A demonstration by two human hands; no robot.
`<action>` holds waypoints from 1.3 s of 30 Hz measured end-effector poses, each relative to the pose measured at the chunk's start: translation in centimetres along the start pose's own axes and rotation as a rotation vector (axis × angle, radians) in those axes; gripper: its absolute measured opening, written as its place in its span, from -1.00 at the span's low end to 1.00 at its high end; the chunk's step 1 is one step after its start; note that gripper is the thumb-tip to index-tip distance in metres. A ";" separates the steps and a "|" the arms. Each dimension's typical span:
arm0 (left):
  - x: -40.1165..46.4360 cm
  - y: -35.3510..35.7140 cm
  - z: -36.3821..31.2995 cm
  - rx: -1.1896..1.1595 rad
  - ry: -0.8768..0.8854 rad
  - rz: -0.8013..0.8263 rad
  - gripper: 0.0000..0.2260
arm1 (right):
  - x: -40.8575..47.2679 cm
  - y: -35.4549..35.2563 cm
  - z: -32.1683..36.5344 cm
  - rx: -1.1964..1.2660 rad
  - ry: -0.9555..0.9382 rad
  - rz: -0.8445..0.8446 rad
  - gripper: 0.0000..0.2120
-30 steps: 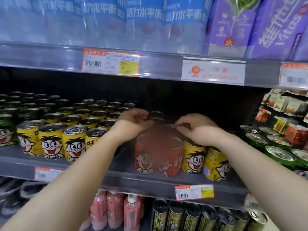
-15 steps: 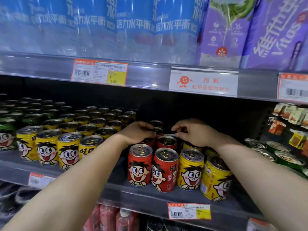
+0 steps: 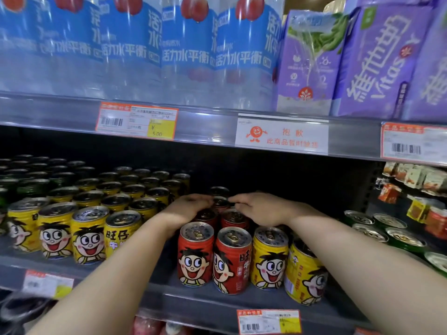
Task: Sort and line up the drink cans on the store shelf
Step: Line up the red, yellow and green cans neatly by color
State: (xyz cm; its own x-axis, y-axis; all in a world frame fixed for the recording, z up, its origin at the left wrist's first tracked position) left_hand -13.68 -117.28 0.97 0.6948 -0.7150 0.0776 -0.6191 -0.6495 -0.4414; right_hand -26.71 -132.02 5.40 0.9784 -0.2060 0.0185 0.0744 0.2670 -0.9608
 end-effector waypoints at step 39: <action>-2.8 0.2 3.1 -0.349 -0.061 0.059 -0.35 | -1.0 2.6 2.3 0.077 0.173 -0.116 -0.55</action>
State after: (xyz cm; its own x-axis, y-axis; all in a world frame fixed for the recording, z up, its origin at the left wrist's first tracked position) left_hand -14.64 -114.62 -2.09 0.6682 -0.7440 0.0030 -0.7392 -0.6643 -0.1109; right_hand -27.01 -128.97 3.55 0.9154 -0.3958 0.0734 0.2051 0.3018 -0.9311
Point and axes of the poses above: each hand's wrist, its own x-axis towards the middle knuckle, its own y-axis out of the palm, z = x × y, the point moved 1 cm from there along x, towards the middle knuckle, and after that the axes turned 6 degrees about x, right-handed, at the moved point
